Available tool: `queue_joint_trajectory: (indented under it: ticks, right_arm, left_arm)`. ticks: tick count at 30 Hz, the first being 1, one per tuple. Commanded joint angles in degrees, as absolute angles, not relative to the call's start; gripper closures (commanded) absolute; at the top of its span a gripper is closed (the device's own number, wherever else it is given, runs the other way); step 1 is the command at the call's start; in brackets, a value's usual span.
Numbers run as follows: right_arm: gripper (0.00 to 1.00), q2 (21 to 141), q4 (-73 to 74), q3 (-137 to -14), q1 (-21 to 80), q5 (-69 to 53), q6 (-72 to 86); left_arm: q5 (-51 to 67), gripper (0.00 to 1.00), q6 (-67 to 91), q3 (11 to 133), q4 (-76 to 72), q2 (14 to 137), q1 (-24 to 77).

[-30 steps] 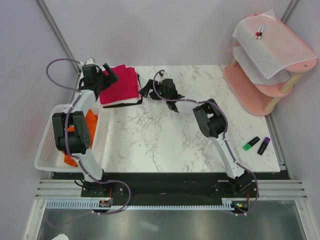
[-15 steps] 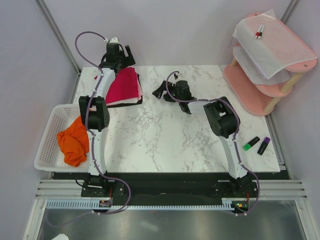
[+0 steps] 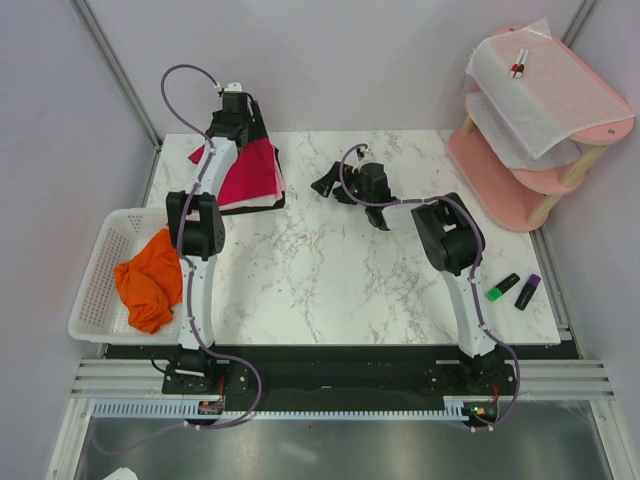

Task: Fold and stack the t-shirts
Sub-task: Put the neatly folded tshirt into the corner of the board with the left arm

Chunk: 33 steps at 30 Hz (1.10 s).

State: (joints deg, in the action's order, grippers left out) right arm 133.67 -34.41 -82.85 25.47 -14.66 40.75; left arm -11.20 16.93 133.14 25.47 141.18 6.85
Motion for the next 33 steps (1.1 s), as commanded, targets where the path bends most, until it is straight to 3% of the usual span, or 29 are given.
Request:
queue_joint_trajectory:
  ticks: [1,10,13,15,16,19,33]
  right_arm:
    - [0.02,131.9,-36.4,-81.1,24.9,-16.4,41.6]
    - [0.02,132.5,-37.7,-79.8,23.8,-17.2,42.2]
    - [0.02,132.5,-37.8,-79.6,23.4,-17.6,42.3]
    - [0.02,132.6,-37.8,-79.5,23.3,-17.8,42.3]
    - [0.02,132.7,-37.8,-79.4,23.2,-17.9,42.3]
    - [0.02,133.2,-38.1,-79.3,23.3,-18.4,42.5]
    - [0.02,135.0,-39.6,-78.3,23.1,-20.0,43.6]
  left_arm:
    - [-18.2,0.18,12.1,137.8,25.3,143.8,7.9]
    - [-24.0,0.39,10.0,141.0,26.0,147.7,9.5]
    - [-25.4,0.52,10.4,141.1,26.1,148.0,9.5]
    - [-26.1,0.64,10.8,141.3,26.1,148.2,9.5]
    - [-26.1,0.76,11.0,141.2,26.1,147.8,9.5]
    - [-25.9,0.98,12.1,140.8,26.0,146.9,9.6]
    - [-27.0,0.98,9.8,134.4,20.9,138.2,12.6]
